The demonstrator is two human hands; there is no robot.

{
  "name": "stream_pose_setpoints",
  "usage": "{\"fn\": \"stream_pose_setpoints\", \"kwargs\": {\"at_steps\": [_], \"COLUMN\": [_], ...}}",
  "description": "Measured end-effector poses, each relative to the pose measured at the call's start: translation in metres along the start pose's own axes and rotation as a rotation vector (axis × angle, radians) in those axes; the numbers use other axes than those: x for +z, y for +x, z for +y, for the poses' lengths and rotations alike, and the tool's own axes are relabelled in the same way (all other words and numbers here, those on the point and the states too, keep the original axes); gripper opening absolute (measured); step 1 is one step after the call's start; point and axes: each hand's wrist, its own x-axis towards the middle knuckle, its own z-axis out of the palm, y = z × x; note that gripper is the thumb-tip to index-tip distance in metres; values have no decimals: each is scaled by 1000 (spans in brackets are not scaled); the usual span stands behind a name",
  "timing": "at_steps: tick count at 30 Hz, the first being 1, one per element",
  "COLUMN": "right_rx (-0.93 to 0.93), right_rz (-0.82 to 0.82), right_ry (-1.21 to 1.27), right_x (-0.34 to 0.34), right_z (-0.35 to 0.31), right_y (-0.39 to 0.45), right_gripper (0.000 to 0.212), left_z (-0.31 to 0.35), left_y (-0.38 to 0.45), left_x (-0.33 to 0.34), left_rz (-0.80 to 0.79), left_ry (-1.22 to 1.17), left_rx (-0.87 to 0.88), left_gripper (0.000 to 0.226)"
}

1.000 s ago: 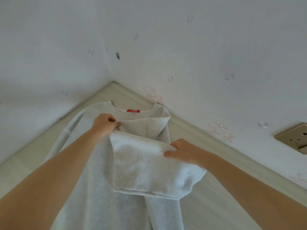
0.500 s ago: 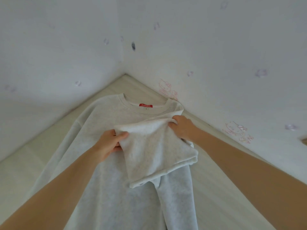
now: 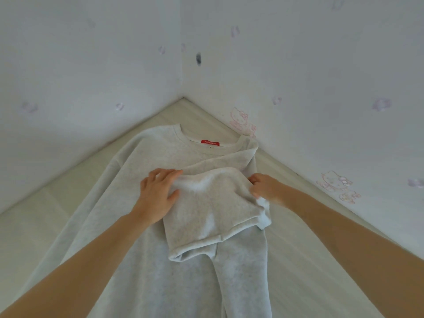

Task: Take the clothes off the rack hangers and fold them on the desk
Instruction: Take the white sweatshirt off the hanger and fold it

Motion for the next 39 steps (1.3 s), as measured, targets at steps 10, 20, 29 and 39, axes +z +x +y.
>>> {"fn": "stream_pose_setpoints", "kwargs": {"at_steps": [10, 20, 29, 39], "right_rx": [-117, -88, -222, -339], "right_rz": [169, 70, 237, 440], "right_ry": [81, -3, 223, -124], "right_x": [4, 25, 28, 11], "right_z": [18, 15, 9, -10], "right_y": [-4, 6, 16, 50], "right_gripper": [30, 53, 37, 56], "left_z": [1, -1, 24, 6], "left_y": [28, 50, -9, -43], "left_x": [-29, -59, -35, -32], "left_rz": [-211, 99, 19, -65], "left_ry": [-126, -713, -371, -691], "left_rx": [-258, -589, -799, -682], "left_gripper": [4, 17, 101, 102]}}
